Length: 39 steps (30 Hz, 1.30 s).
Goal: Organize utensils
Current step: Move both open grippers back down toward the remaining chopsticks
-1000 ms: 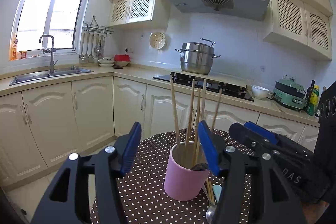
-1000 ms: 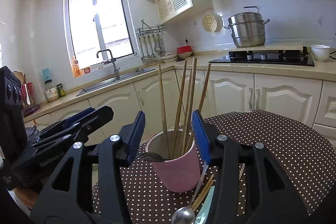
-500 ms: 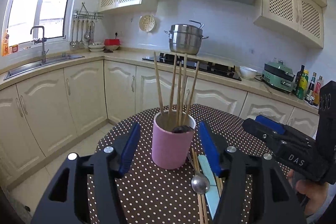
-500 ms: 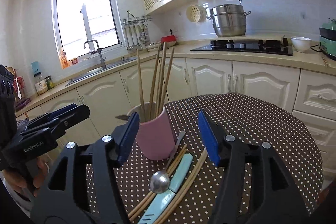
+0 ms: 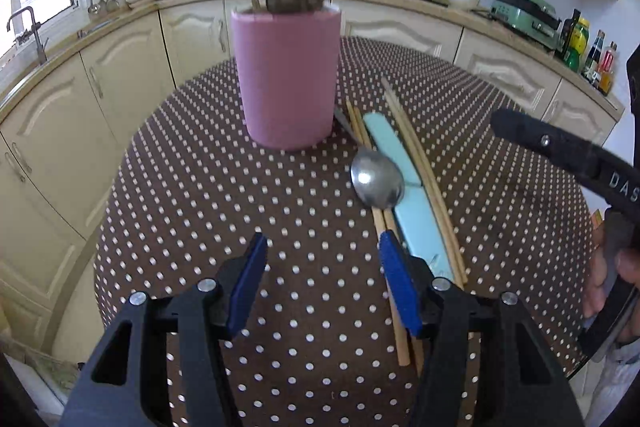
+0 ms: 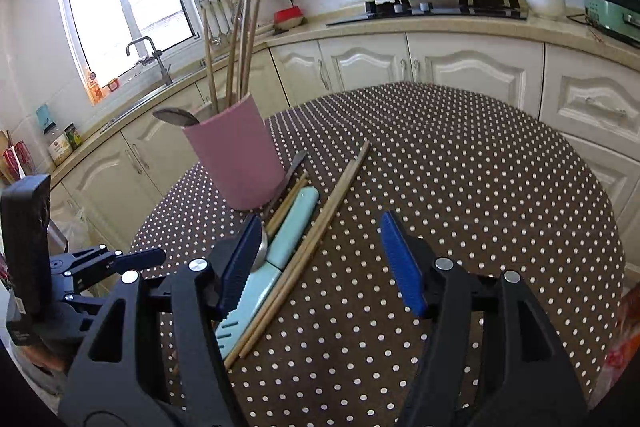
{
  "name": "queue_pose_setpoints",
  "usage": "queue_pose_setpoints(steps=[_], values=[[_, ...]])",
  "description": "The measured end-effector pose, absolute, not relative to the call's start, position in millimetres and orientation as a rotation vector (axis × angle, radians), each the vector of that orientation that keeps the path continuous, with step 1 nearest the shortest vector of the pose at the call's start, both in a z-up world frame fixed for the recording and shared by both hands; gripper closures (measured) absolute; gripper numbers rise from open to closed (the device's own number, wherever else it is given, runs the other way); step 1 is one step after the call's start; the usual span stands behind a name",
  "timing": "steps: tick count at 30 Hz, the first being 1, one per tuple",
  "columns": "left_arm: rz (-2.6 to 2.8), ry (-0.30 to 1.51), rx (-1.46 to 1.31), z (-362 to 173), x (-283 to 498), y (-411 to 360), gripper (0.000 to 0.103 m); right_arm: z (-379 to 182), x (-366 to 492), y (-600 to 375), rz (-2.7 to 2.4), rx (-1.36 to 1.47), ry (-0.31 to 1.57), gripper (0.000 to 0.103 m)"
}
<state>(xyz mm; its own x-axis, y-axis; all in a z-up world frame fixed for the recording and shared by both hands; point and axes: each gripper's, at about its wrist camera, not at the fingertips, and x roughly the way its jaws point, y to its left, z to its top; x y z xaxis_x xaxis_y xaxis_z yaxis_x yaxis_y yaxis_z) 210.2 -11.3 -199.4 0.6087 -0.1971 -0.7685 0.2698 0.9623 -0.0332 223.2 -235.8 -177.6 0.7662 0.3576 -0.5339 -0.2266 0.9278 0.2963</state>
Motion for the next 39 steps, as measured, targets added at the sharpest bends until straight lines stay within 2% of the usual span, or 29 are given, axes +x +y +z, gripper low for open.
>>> queue_pose_setpoints(steps=[8, 18, 33, 39], values=[[-0.277, 0.901, 0.142, -214.4, 208.3, -23.3, 0.045, -188.6, 224.6, -235.4, 0.323, 0.239, 0.658, 0.04], [-0.305, 0.892, 0.141, -210.7, 203.3, -20.4, 0.045, -189.9, 229.2, -236.4, 0.322, 0.238, 0.673, 0.039], [-0.29, 0.98, 0.199, -201.8, 216.6, -37.7, 0.043, -192.9, 235.7, -233.4, 0.321, 0.233, 0.693, 0.039], [-0.273, 0.986, 0.23, -201.4, 233.4, -47.0, 0.039, -194.1, 238.8, -232.0, 0.325, 0.229, 0.701, 0.039]])
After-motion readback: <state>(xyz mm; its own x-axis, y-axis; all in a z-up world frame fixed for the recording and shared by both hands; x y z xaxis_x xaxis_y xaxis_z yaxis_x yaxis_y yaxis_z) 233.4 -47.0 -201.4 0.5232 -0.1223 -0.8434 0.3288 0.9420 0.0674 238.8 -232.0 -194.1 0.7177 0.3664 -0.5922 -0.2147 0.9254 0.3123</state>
